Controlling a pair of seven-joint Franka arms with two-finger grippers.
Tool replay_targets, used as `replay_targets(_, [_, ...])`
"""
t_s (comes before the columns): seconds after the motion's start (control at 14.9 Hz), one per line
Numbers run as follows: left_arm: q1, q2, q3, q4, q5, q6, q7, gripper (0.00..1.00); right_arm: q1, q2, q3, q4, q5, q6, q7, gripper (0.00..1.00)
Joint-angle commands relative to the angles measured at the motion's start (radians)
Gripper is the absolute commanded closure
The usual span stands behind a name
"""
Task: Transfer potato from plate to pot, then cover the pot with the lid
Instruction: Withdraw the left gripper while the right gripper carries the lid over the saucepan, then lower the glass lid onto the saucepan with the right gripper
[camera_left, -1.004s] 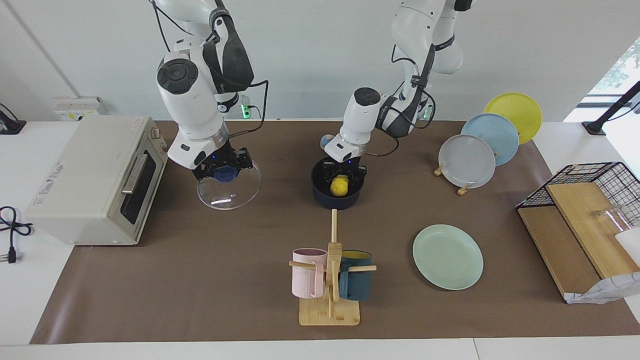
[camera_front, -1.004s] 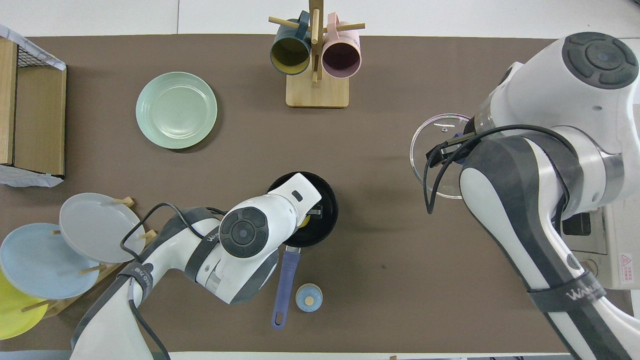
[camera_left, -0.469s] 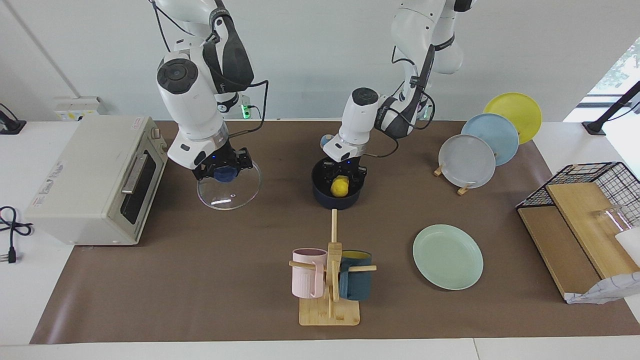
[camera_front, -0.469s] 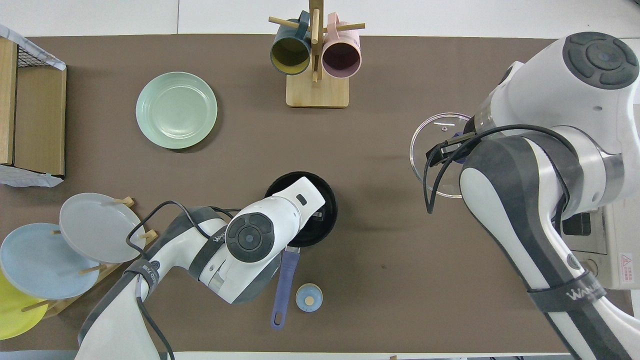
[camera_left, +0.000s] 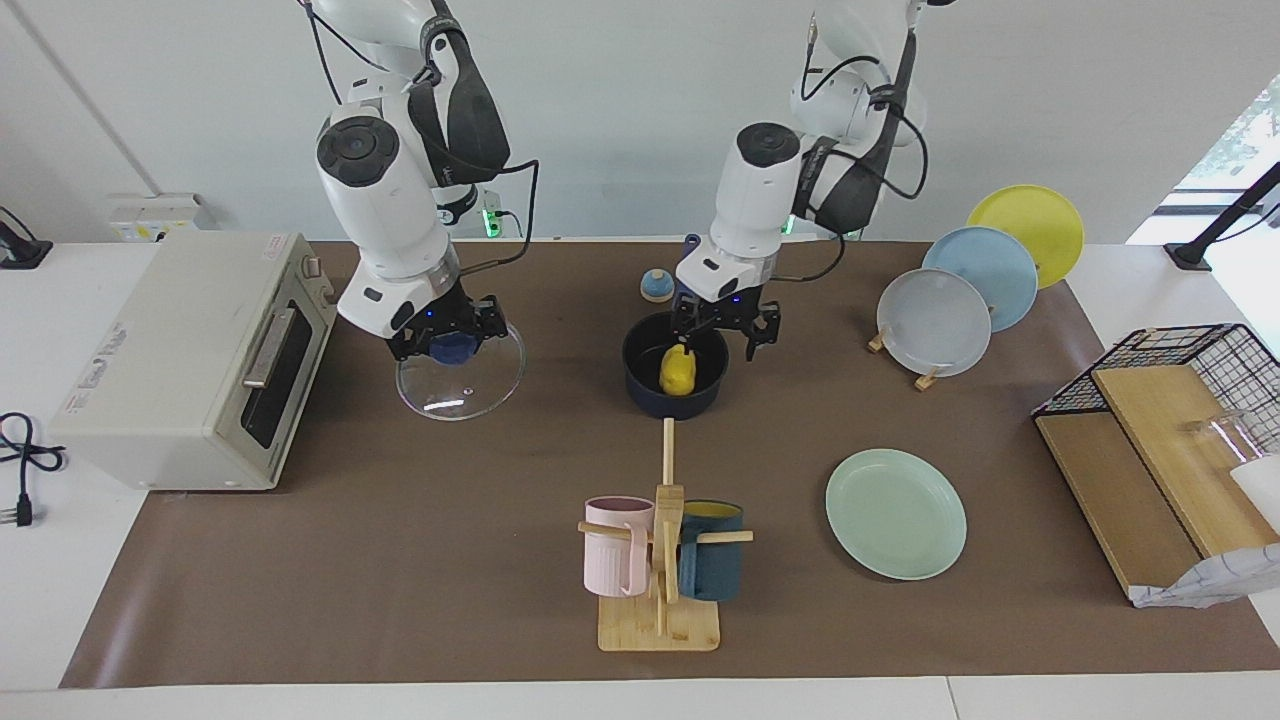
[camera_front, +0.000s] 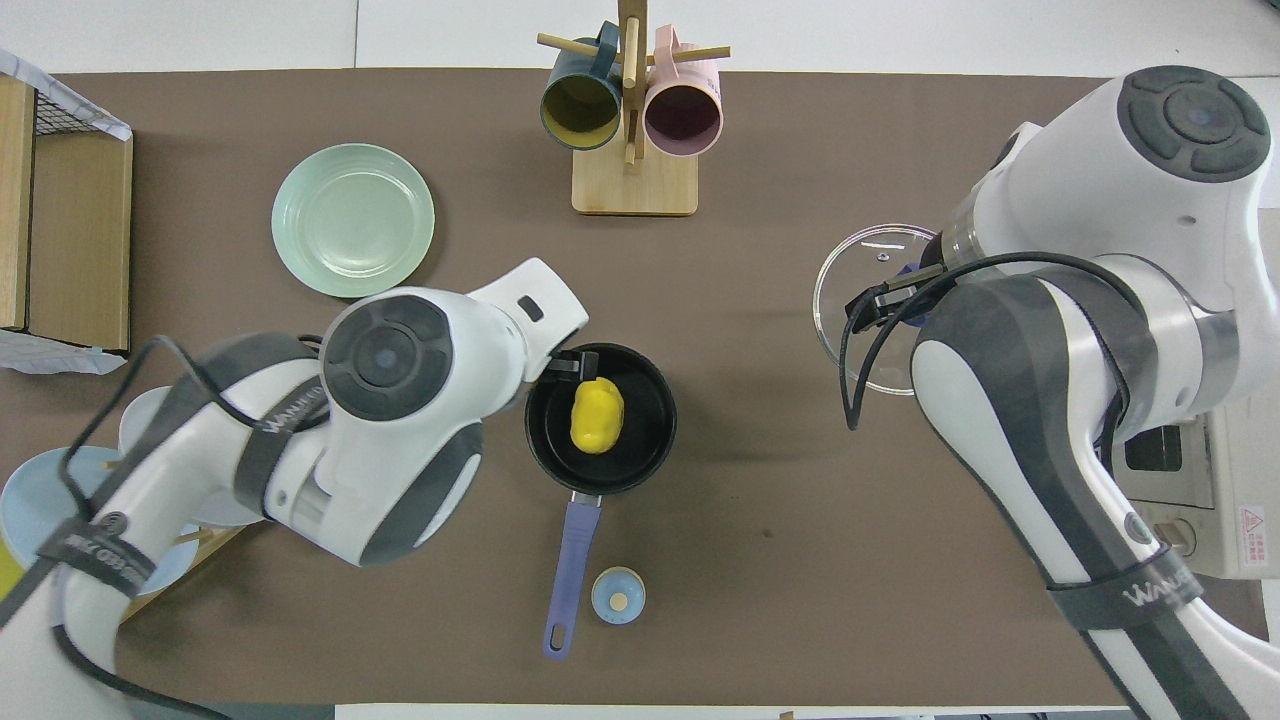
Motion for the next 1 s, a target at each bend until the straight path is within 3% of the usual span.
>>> replay_targets(0.0, [0.134, 0.01, -0.004, 0.19, -0.054, -0.207, 0.137, 0.0, 0.079, 0.005, 0.007, 0.011, 0.014, 0.057, 0.145, 1.0])
replay_targets(0.2, [0.286, 0.016, 0.0, 0.342, -0.054, -0.358, 0.291, 0.0, 0.252, 0.054, 0.007, 0.069, 0.01, 0.083, 0.425, 1.0])
replay_targets(0.33, [0.383, 0.012, 0.0, 0.351, -0.046, -0.399, 0.42, 0.0, 0.36, 0.115, 0.005, 0.127, -0.001, 0.096, 0.604, 1.0])
replay_targets(0.47, [0.438, 0.01, -0.001, 0.353, -0.031, -0.453, 0.465, 0.0, 0.412, 0.158, 0.005, 0.123, -0.001, 0.116, 0.708, 1.0])
replay_targets(0.8, [0.442, 0.006, 0.004, 0.44, 0.009, -0.654, 0.459, 0.0, 0.468, 0.2, 0.005, 0.117, -0.053, 0.154, 0.799, 1.0])
replay_targets(0.94, [0.443, -0.035, -0.001, 0.427, 0.012, -0.671, 0.456, 0.0, 0.486, 0.221, 0.005, 0.112, -0.053, 0.159, 0.81, 1.0])
